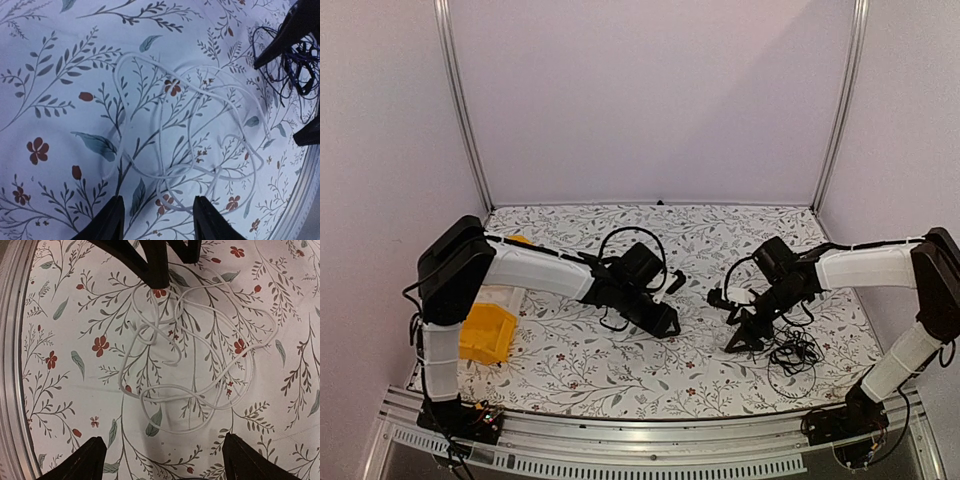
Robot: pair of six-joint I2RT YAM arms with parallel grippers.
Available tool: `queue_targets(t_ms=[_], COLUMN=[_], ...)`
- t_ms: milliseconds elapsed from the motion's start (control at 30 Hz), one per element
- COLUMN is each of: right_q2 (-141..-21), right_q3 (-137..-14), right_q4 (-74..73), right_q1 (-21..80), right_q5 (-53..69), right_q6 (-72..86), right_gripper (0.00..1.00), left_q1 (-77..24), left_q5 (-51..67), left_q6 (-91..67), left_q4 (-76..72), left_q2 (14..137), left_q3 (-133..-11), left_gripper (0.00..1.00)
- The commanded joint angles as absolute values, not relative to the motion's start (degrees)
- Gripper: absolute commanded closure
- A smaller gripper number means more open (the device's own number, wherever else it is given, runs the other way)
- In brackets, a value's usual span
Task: Untangle the cables
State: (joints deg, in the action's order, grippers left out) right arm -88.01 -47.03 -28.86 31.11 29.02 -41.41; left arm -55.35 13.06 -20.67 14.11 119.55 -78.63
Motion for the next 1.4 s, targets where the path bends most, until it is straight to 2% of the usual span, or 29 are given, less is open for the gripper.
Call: queue_targets(t_ms=[0,300,367,500,733,867,1033,1233,1300,1367], right_q2=[-92.13,-96.22,-95.87,-95.62,-94.61,-90.15,-81.59,-75.03,-73.58,-72.85], right_q3=[-49.47,-49.21,-48.65,-49.11,-50.22,-51.04,-56.07,-65.94,-69.32,-73.10], right_q4=[-24.65,-22.89,-21.78,-20.08,-18.48,-20.16,-26.94,-34.87,-36.76,-38.65], right_q1=[33.28,36.95,37.17,37.18,37.11,35.37,29.33,25.95,25.05,23.75], right_q5=[26.12,25.03,23.95,21.35,19.12,19.90,27.37,30.23,30.51,31.22], right_q6=[-40.81,-42.91,-42.43,-41.05,-38.81,-38.28,-38.51,-39.16,-39.24,-39.37], right_gripper=[0.15,0.13,0.19,0.41,0.99,1.00,1.00,1.00,1.00,1.00], left_q1=[-54.54,-54.67,-54.72,-54.75,-54.96,-54.92,-54.91,-54.86,-54.80,-54.82], left_q5=[17.58,21.61,22.06,25.10,25.84,25.12,25.82,26.40,26.65,26.88], left_q6=[-22.92,-23.37,-23.29,-23.33,-23.20,-23.37,-23.55,-24.00,-24.62,-25.51], left_q4=[6.16,-2.59,-3.69,-7.14,-8.88,-9.58,-10.94,-13.43,-15.18,-17.22], left_q2=[112.95,112.20,112.89,115.03,118.87,120.70,123.86,127.65,128.60,129.74], left_q3=[-72.83,-68.46,-68.48,-68.91,-70.79,-71.30,-73.21,-76.57,-77.02,-77.17], left_gripper=[0.54,0.50,0.50,0.51,0.55,0.60,0.70,0.95,1.00,1.00])
